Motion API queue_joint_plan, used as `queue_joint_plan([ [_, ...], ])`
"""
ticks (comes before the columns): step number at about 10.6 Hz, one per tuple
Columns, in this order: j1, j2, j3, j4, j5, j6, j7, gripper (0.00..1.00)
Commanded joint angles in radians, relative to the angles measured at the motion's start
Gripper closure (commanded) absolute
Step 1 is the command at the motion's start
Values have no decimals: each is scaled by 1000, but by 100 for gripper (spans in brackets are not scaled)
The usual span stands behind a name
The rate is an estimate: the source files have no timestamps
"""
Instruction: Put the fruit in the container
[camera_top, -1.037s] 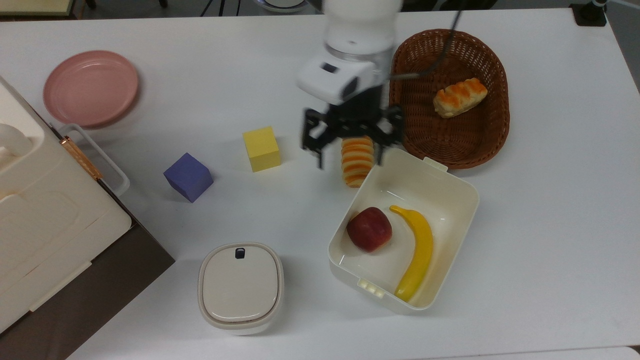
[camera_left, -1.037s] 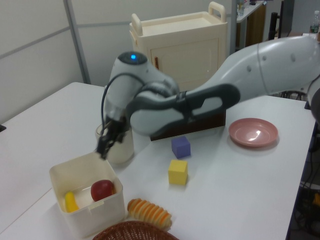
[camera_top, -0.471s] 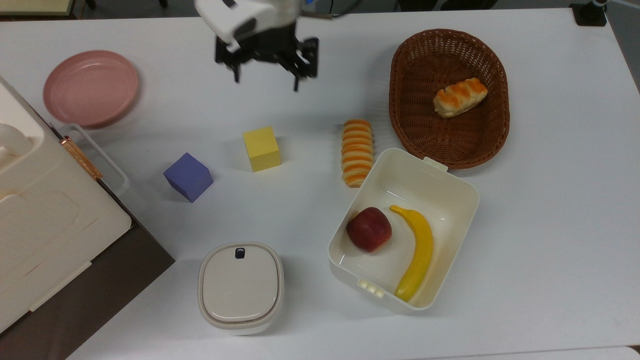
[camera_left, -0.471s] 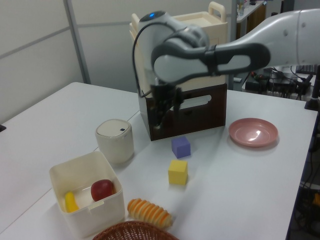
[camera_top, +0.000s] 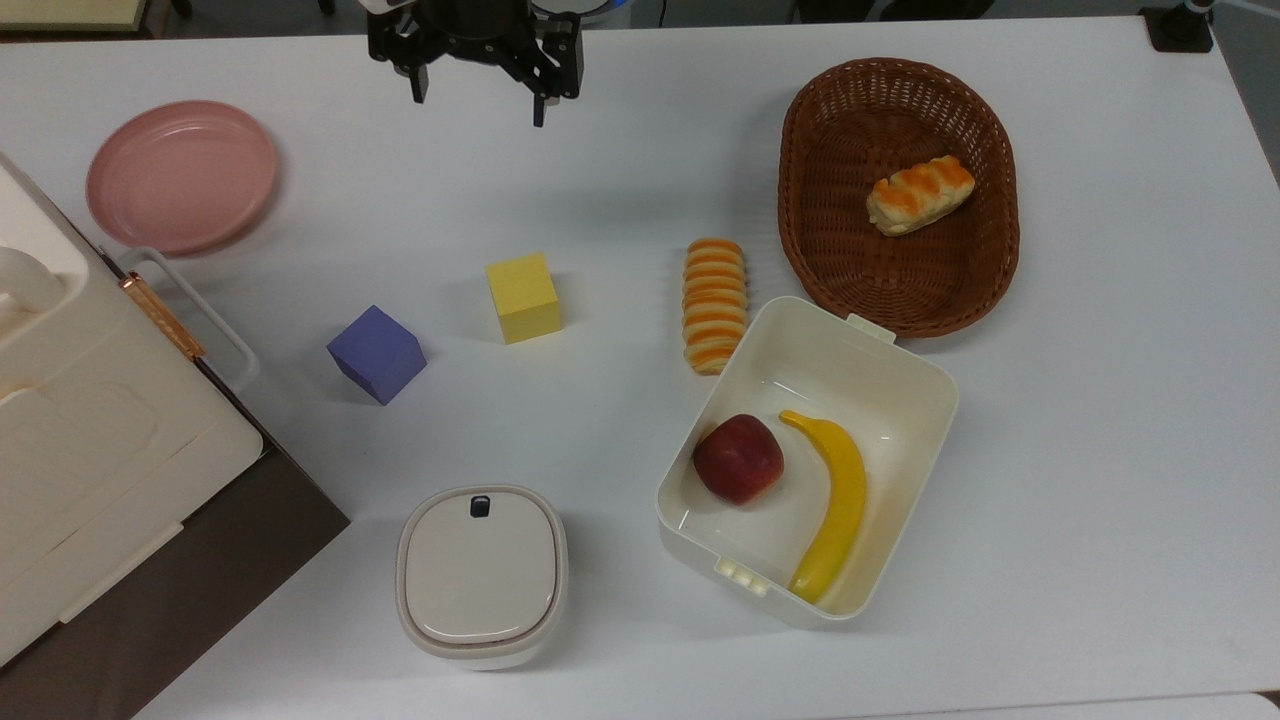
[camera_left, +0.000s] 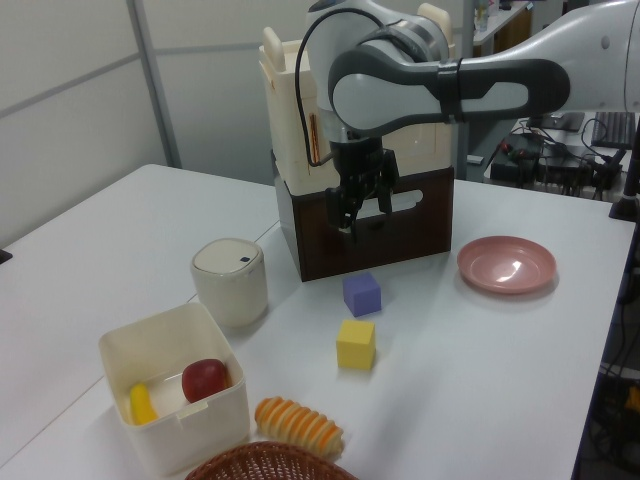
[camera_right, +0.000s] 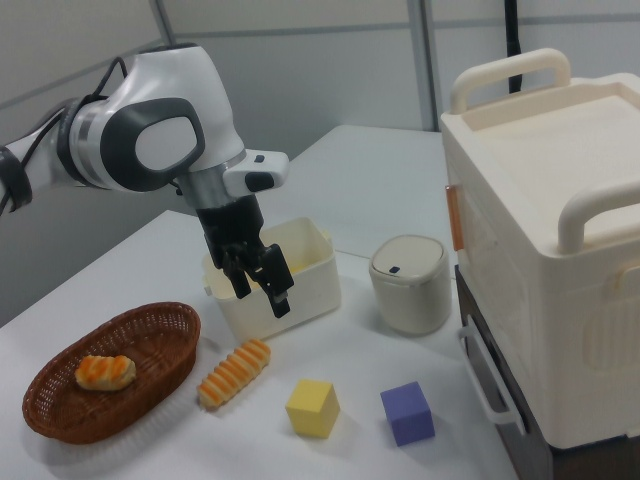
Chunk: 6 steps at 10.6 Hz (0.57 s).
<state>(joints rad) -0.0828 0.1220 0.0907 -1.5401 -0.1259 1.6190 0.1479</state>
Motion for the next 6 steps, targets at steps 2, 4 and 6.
queue_joint_plan([
  [2,-15,-38,-2,-41,15,1,-34,0],
  [4,-17,-36,-2,-40,17,2,-33,0],
  [6,-18,-35,-5,-38,40,7,-33,0],
])
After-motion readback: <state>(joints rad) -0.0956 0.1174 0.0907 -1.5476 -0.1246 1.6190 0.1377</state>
